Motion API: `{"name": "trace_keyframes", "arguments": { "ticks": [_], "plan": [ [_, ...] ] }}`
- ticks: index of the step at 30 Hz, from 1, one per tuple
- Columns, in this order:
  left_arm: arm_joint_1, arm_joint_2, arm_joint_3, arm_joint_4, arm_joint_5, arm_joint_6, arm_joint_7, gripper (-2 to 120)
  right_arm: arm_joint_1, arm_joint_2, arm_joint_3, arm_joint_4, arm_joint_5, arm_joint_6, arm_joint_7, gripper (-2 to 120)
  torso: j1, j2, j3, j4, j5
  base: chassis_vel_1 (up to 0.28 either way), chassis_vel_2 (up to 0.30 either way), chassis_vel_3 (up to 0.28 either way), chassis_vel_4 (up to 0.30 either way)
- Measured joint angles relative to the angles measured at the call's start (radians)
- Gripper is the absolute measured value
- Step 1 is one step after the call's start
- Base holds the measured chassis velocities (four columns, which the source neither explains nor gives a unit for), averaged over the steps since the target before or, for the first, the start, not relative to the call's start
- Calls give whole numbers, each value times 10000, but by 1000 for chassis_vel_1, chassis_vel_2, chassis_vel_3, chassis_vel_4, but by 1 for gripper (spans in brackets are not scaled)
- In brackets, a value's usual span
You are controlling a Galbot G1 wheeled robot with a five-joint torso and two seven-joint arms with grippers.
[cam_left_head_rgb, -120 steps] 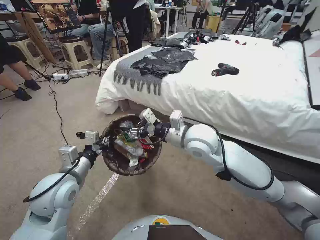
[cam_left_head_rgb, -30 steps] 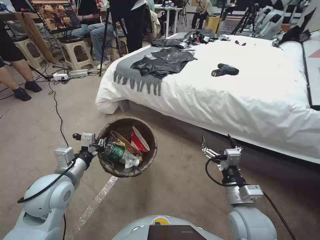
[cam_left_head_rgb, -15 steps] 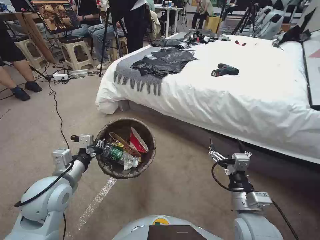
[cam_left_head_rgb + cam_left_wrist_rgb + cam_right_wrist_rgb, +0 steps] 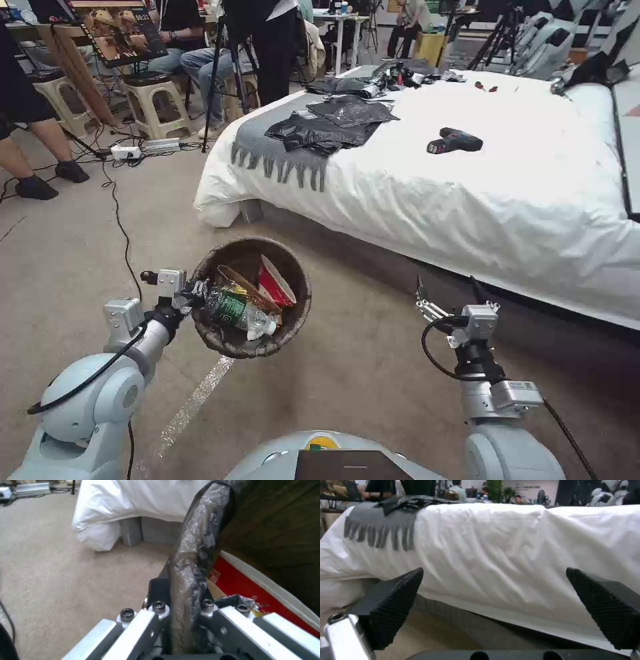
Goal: Pick up the trash bin, then pick up the garbage from the floor and place it into the trash bin.
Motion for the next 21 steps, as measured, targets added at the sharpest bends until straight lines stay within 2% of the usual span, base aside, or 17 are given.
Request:
{"name": "trace_keyframes", "arguments": {
  "ticks": [21],
  "plan": [
    [70, -84, -97, -15, 52, 5, 129, 2, 126, -277, -53, -51, 189, -254, 151, 100, 0, 0, 0, 1, 0, 64, 59, 62, 60]
  ]
}}
